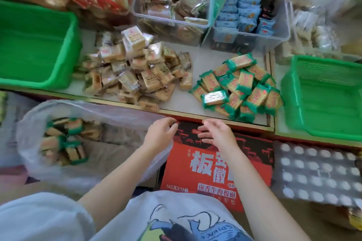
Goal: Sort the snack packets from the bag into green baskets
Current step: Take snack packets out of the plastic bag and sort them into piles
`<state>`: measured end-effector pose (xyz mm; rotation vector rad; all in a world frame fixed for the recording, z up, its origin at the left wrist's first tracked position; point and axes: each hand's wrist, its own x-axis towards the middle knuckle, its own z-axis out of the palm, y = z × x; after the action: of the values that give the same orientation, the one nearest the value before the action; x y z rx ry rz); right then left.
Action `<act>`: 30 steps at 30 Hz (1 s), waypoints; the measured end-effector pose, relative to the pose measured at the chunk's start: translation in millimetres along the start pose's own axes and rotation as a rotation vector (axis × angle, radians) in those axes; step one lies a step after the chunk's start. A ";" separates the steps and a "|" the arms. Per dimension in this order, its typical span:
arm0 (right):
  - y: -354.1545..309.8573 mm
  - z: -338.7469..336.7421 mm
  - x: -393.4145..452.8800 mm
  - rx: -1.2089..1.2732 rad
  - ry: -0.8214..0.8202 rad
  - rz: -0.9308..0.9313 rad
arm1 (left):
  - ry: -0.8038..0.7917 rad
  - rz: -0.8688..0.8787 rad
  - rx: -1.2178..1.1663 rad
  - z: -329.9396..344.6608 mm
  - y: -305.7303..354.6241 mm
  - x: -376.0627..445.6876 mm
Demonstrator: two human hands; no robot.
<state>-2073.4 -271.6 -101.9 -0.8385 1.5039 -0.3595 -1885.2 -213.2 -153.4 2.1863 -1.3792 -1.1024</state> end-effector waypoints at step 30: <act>125.4 479.9 44.0 -0.615 -0.285 0.054 | 0.071 -0.205 0.321 -161.0 -351.9 -152.6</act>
<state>-1646.7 -91.2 -284.6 -1.2657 1.3736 0.2759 -1582.8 67.9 -204.0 2.6174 -1.4073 -0.9075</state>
